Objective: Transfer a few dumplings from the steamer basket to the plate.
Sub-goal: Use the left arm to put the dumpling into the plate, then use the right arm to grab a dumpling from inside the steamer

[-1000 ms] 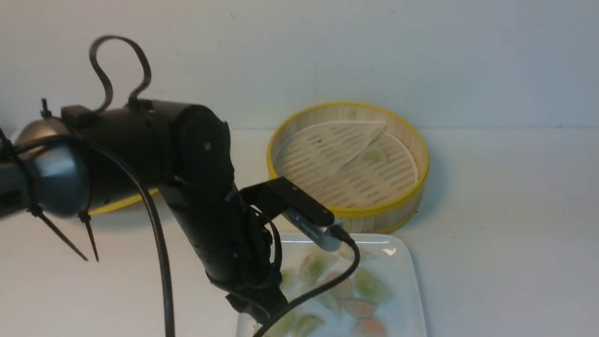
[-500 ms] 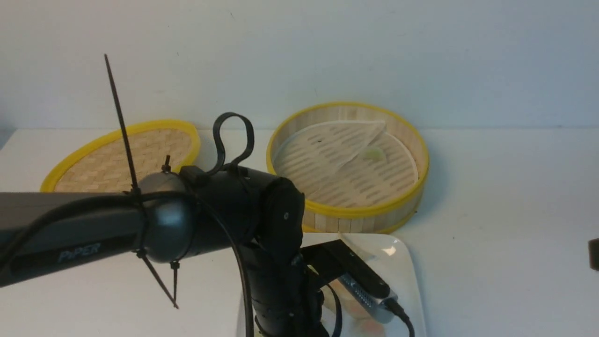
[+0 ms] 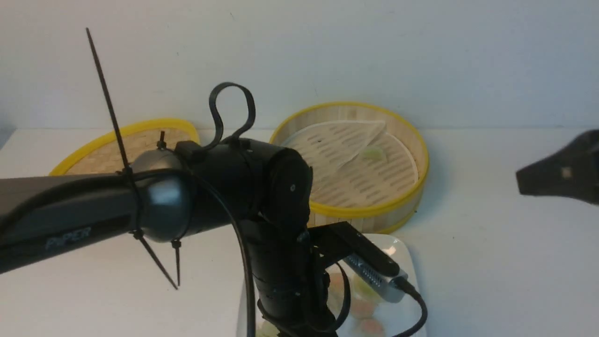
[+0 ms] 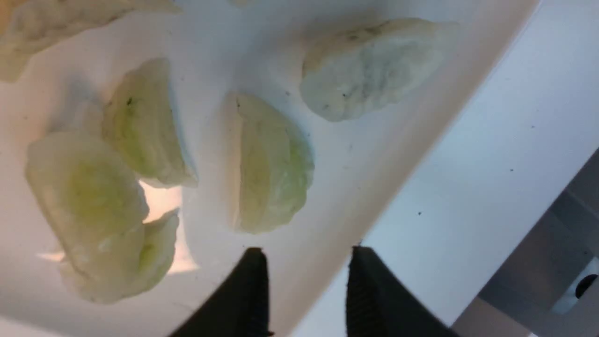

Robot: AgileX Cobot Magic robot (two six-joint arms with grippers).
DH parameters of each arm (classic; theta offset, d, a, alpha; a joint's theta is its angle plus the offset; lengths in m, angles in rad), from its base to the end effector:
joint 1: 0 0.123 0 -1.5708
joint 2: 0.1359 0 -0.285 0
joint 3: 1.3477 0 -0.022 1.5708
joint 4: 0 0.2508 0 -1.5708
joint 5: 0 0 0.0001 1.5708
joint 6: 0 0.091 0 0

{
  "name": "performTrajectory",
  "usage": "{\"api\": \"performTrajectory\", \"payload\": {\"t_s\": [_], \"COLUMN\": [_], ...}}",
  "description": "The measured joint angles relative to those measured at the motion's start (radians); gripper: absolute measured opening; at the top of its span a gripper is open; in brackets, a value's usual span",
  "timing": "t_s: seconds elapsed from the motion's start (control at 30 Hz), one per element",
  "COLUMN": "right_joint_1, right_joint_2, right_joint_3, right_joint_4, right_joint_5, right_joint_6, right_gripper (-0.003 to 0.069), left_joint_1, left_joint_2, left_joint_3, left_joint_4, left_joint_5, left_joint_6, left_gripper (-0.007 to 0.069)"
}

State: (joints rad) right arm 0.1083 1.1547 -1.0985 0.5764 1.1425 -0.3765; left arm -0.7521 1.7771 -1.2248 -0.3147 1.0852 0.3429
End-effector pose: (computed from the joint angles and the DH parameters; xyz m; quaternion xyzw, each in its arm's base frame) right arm 0.2049 0.0677 0.3584 -0.1696 0.9198 0.2470 0.2535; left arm 0.2263 -0.2458 0.2112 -0.4529 -0.8806 0.1385 0.0184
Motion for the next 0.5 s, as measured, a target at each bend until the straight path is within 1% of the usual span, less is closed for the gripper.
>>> {"api": "performTrajectory", "payload": {"t_s": [0.07,0.13,0.17,0.27,0.33,0.43,0.5], "right_joint_1": [0.04,0.073,0.076,0.111,0.118,0.121,0.121], "right_joint_2": [0.105,0.201,0.211,0.366,0.453,0.573,0.65], "right_joint_3": [-0.053,-0.114,-0.12,-0.238,-0.304,-0.415,-0.484], "right_joint_4": [-0.004,-0.017,-0.019,-0.058,-0.075,-0.099,-0.104], "right_joint_5": [-0.025,-0.055,-0.058,-0.109,-0.123,-0.132,-0.133], "right_joint_6": [-0.045,-0.074,-0.077,-0.096,-0.108,-0.13,-0.154], "right_gripper": [-0.0015,-0.0013,-0.0013,-0.0006,0.0007,0.0048,0.0095], "left_joint_1": [0.0,0.0,0.0,0.0,0.0,0.0,0.0], "left_joint_2": [-0.053,-0.114,-0.121,-0.24,-0.297,-0.383,-0.425], "left_joint_3": [0.0,0.0,0.0,-0.001,-0.001,-0.001,-0.001], "left_joint_4": [0.0,0.0,0.0,0.0,0.0,0.0,-0.012], "left_joint_5": [0.015,0.023,0.023,0.036,0.044,0.064,0.076], "left_joint_6": [-0.021,-0.041,-0.044,-0.085,-0.102,-0.132,-0.142], "left_gripper": [0.0054,0.0013,0.0011,-0.0006,-0.0006,-0.0006,-0.0006]}}
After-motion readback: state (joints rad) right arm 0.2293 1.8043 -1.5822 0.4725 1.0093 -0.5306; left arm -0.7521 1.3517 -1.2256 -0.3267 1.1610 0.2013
